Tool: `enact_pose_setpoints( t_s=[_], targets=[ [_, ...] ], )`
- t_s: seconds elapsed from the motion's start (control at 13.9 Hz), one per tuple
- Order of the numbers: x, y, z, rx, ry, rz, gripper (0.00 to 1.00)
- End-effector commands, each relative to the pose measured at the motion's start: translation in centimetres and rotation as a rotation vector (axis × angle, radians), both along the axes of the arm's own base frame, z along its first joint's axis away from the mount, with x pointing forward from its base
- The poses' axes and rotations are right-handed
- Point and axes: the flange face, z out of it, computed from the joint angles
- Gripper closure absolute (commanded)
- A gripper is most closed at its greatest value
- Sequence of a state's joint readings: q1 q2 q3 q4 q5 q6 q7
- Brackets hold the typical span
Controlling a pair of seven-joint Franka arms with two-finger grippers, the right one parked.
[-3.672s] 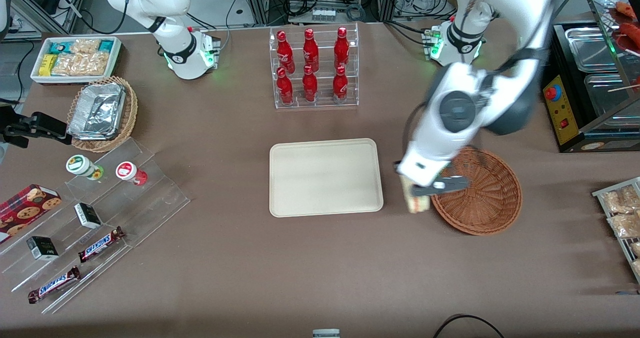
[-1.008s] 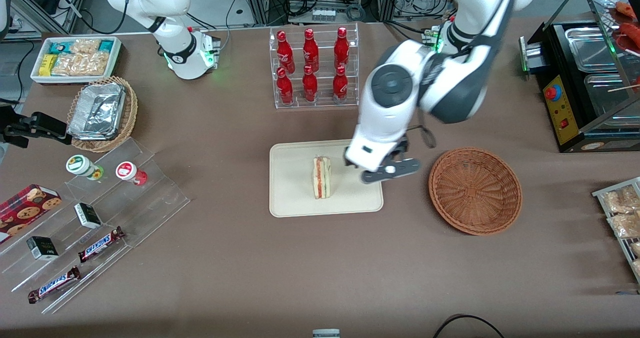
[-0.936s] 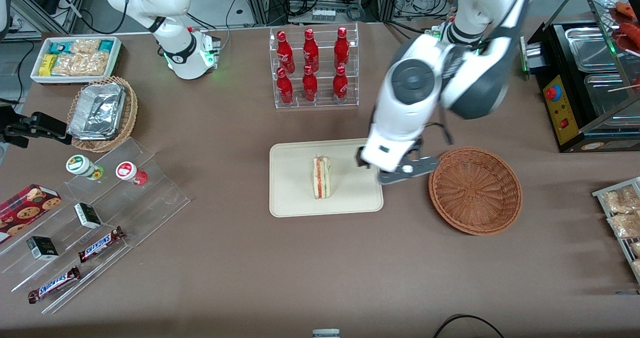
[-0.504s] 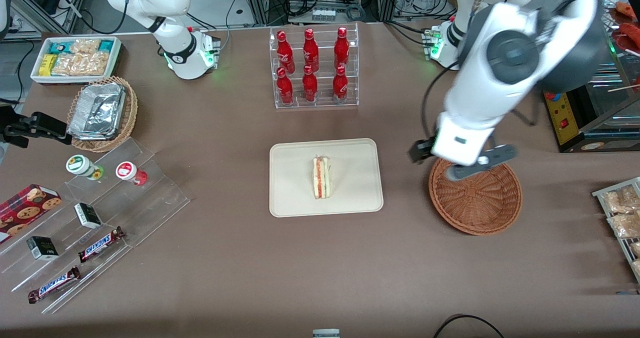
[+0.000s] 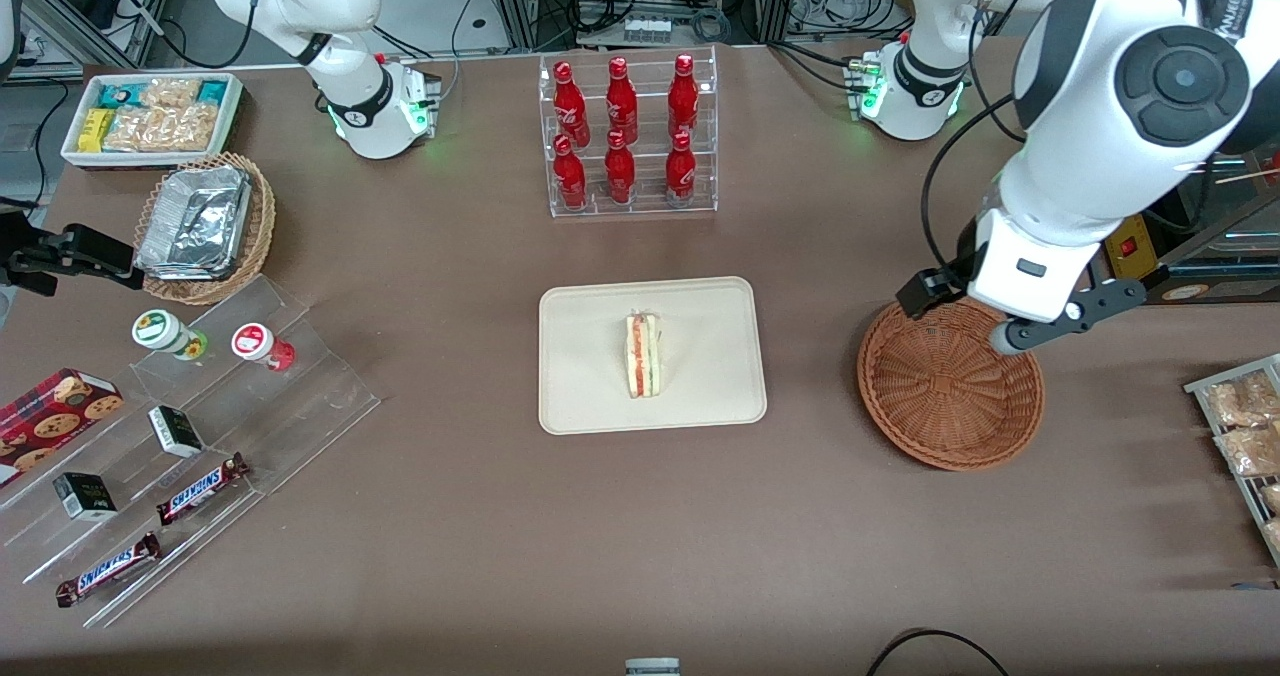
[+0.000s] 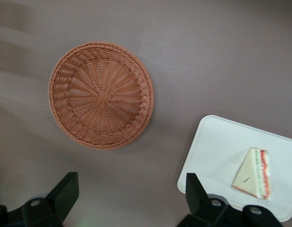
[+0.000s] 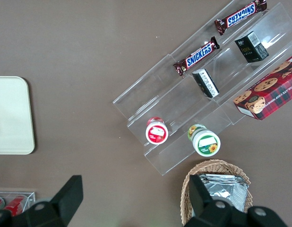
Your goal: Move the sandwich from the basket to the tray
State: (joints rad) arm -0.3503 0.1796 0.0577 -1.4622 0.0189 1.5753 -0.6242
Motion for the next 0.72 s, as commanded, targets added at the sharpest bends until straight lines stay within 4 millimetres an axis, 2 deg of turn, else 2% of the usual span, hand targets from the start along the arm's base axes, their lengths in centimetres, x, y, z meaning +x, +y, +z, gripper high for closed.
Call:
enact_pose_setpoints(
  t_s=[0.0,0.07,0.22,0.29,0.43,0.65],
  targets=[
    [-2.1,2.7,1.0,0.006,0.005,-0.042,0.00],
    [-2.3,4.1,1.1,0.005,0.010,-0.057,0.00],
    [-3.1,5.1,1.8,-0.004,0.006,-0.105,0.00],
    [-3.5,6.4,1.8,-0.007,0.012,-0.113,0.00],
    [-5.0,7.9,2.0,-0.021,0.009,-0.147,0.00],
    [-5.5,11.0,2.5,-0.035,0.020,-0.220,0.00]
  ],
)
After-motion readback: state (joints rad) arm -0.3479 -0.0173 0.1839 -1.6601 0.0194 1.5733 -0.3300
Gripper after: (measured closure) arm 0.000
